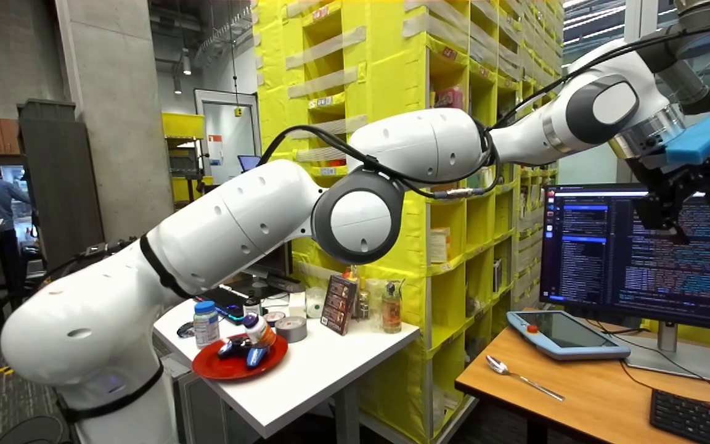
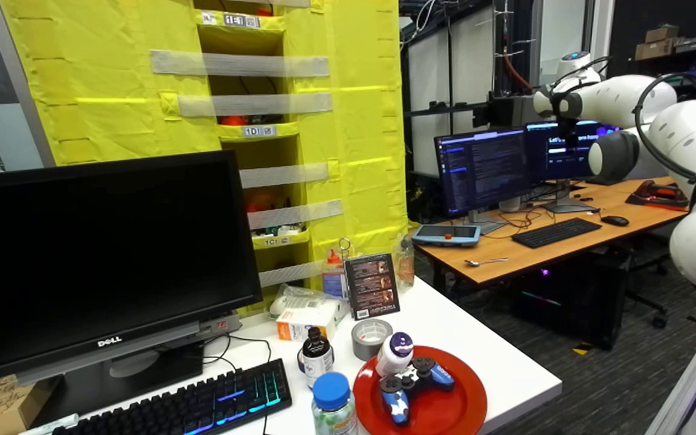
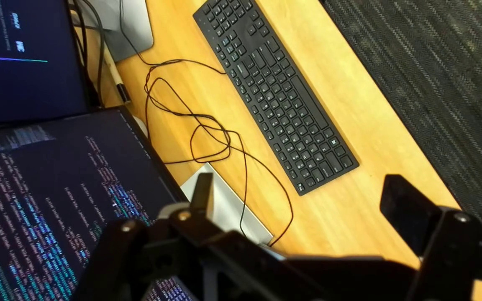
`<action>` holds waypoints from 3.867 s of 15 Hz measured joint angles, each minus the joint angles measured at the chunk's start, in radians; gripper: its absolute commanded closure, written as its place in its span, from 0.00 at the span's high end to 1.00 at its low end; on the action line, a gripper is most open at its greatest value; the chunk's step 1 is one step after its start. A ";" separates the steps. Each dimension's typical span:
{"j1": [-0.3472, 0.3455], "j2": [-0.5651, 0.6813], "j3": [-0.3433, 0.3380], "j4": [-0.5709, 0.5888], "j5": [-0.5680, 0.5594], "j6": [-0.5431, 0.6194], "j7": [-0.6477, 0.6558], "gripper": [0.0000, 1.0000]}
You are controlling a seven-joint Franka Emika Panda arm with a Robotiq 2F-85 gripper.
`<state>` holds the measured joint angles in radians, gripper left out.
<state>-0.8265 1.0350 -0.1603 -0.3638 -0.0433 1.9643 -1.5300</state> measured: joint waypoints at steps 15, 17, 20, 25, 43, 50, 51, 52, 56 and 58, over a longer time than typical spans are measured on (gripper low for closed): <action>0.000 0.001 0.001 0.001 0.000 0.001 -0.003 1.00; 0.000 0.001 0.001 0.001 0.000 0.001 -0.003 1.00; 0.000 0.001 0.001 0.001 0.000 0.001 -0.003 1.00; 0.000 0.002 0.018 -0.014 0.000 -0.005 -0.003 1.00; 0.122 0.039 0.094 -0.011 -0.014 -0.260 -0.216 1.00; 0.163 0.087 0.063 -0.011 -0.051 -0.244 -0.249 1.00; 0.169 0.095 0.060 -0.011 -0.054 -0.240 -0.249 1.00; 0.175 0.103 0.058 -0.011 -0.057 -0.236 -0.249 1.00; 0.199 0.139 0.043 -0.011 -0.066 -0.215 -0.249 1.00; 0.208 0.159 0.036 -0.011 -0.068 -0.202 -0.248 1.00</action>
<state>-0.6180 1.1942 -0.1244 -0.3748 -0.1109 1.7623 -1.7782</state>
